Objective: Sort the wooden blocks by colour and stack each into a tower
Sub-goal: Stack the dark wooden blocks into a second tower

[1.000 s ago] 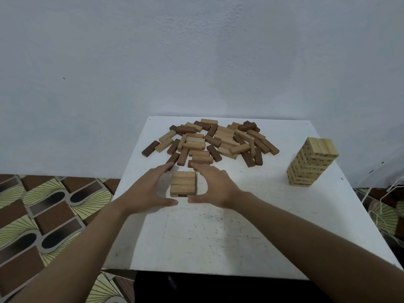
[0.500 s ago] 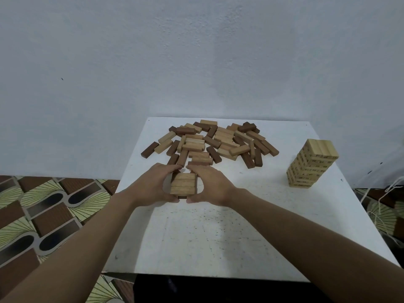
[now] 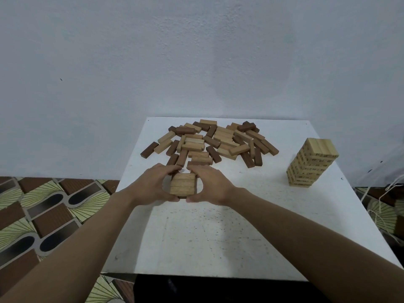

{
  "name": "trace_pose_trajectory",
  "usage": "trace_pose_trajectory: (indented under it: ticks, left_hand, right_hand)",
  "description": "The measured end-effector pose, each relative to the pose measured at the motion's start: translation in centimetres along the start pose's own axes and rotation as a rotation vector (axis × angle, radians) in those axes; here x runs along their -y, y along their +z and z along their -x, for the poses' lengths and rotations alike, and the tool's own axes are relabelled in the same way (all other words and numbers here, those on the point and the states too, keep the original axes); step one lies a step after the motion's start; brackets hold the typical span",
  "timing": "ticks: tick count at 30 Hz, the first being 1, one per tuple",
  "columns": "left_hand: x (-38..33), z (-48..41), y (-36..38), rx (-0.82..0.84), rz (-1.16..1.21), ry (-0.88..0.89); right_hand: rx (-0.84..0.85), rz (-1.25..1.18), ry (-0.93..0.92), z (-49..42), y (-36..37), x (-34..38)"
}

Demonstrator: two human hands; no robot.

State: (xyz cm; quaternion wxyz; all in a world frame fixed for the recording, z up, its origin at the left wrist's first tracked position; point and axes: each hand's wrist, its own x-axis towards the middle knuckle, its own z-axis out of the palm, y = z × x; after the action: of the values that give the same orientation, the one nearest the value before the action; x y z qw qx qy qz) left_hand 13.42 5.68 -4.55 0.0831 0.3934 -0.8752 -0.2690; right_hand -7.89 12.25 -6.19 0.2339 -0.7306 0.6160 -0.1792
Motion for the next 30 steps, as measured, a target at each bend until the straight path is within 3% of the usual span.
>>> trace_pose_trajectory:
  ticks: [17, 21, 24, 26, 30]
  left_hand:
    - [-0.1, 0.4, -0.2, 0.007, 0.085, 0.015]
    - [-1.8, -0.4, -0.8, -0.058, 0.173, 0.022]
    - [-3.9, -2.0, -0.3, -0.114, 0.073, -0.004]
    - [-5.2, -3.1, 0.4, -0.06, -0.093, -0.017]
    - [-6.0, -4.3, 1.7, 0.006, -0.288, -0.006]
  right_hand:
    - [0.038, -0.152, -0.021, 1.7, -1.5, -0.7]
    - [-0.219, -0.173, -0.1, 3.1, -2.4, -2.3]
    - [-0.411, -0.088, -0.088, 3.0, -2.2, -3.4]
    - [-0.372, -0.02, -0.068, 2.8, -2.5, -3.5]
    - [-0.138, 0.126, -0.067, 2.0, -3.5, -3.3]
